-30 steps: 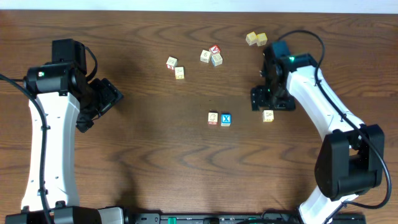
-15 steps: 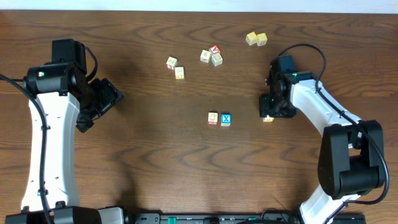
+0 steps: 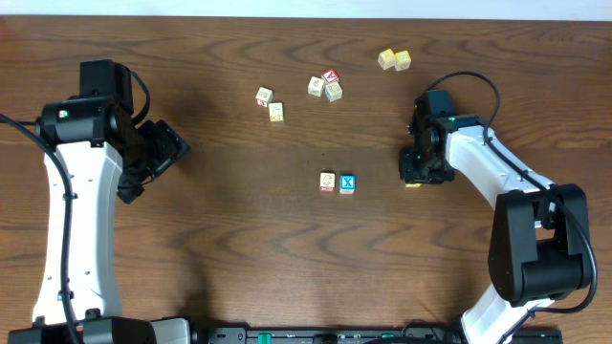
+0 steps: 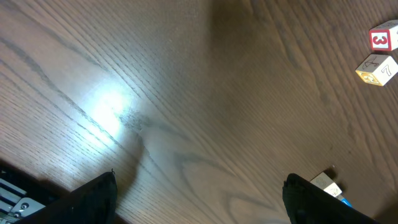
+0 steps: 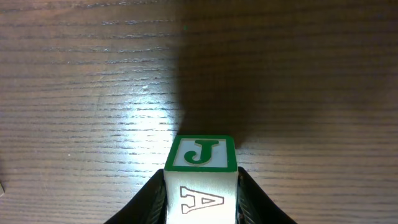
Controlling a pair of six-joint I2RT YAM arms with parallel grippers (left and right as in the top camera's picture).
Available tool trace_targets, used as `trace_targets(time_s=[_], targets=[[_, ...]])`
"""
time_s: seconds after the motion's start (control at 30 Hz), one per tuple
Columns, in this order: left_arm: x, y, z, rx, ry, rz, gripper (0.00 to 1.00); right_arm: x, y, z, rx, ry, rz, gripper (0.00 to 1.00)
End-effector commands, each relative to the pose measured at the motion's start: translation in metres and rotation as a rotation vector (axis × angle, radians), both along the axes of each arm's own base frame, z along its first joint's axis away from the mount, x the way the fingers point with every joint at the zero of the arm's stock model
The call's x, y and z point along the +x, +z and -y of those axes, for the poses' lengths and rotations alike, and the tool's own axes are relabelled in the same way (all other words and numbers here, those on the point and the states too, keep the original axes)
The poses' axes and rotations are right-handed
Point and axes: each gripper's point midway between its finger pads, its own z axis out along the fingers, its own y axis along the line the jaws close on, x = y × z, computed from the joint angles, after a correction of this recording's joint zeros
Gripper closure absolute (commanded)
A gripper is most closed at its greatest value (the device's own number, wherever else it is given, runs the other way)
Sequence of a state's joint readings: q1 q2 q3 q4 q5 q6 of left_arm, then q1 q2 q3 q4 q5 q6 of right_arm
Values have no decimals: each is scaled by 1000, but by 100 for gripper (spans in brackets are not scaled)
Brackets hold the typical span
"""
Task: Lift 3 blocks
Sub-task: 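Slide the J block left next to the X block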
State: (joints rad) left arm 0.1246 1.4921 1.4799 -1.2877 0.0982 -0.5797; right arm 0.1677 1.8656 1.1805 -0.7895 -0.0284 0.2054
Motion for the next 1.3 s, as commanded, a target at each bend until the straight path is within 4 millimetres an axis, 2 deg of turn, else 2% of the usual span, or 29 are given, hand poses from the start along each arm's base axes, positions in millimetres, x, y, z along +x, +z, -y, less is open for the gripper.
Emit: trace_targets(time_s=[0.0,0.1,0.37,0.7,1.07,1.27], targets=[[0,4,-2,6,7,9,14,-6,-4,-6,5,-11,-24,76],[0,4,-2,6,7,9,15,-10,-4,-15,14,-3,-32,76],[0,4,-2,7,7,9,14,-20,-2,-58,139,-27,-66,76],[0,4,-2,6,7,9,15,-28,-1,-95,151,-23,-59,74],[0,4,-2,6,7,9,14,-18,0,-102,130,7,7,72],[0,4,-2,6,7,9,14,-15,-1,-98,104,33,22,71]])
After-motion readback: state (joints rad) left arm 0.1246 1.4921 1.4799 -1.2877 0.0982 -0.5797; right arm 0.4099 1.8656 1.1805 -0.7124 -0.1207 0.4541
